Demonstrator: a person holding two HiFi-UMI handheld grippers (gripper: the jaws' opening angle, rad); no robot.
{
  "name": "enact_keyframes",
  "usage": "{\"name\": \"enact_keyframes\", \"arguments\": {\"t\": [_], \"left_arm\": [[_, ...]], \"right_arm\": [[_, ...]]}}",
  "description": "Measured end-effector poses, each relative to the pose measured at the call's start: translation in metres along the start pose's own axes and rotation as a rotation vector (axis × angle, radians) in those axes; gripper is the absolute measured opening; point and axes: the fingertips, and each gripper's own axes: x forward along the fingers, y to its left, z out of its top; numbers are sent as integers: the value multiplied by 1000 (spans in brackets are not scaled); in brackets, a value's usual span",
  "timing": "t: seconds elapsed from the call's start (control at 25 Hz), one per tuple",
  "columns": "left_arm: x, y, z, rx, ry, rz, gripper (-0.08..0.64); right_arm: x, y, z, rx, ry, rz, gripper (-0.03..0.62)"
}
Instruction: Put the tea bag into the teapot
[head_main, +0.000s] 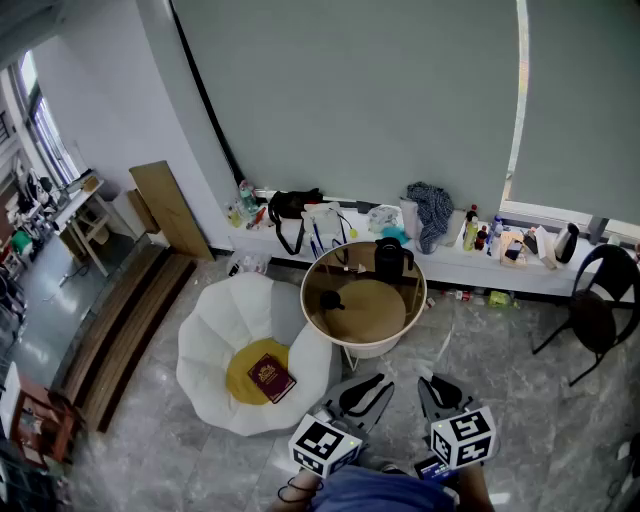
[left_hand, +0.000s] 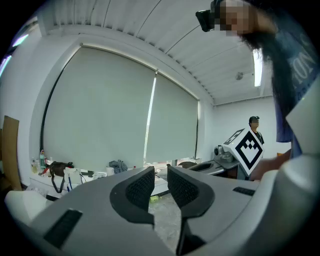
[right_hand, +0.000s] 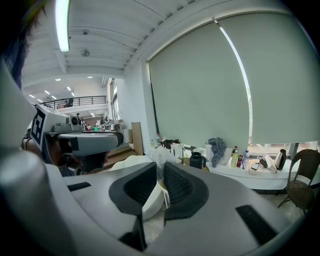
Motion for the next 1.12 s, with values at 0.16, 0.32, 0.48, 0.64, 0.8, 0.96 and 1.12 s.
{"name": "enact_keyframes", "arguments": {"t": [0.16,0.32,0.48,0.64,0.8,0.96,1.12], "left_arm": [[1,-5,1,19,13,2,75],[6,-10,1,26,25,-8,75],[10,-19,-1,37,40,-23,75],[9,-21,-7,36,64,-22,75],[7,-10,-7,22,68,0,75],[13,8,-9,9,73,12,75],[35,33,-16,-12,80,2,75]], "right_arm": [[-4,-2,-4,5,-2,1,55],[-5,-3,-7,15,1,8,55],[-5,-3,-11,32,-8,31,55],[-3,-2,-12,49,-20,53,55],[4,-3,-9,50,-20,60,55],[17,-9,-7,61,-15,58,55],[36,-24,-6,69,-4,37,55]]}}
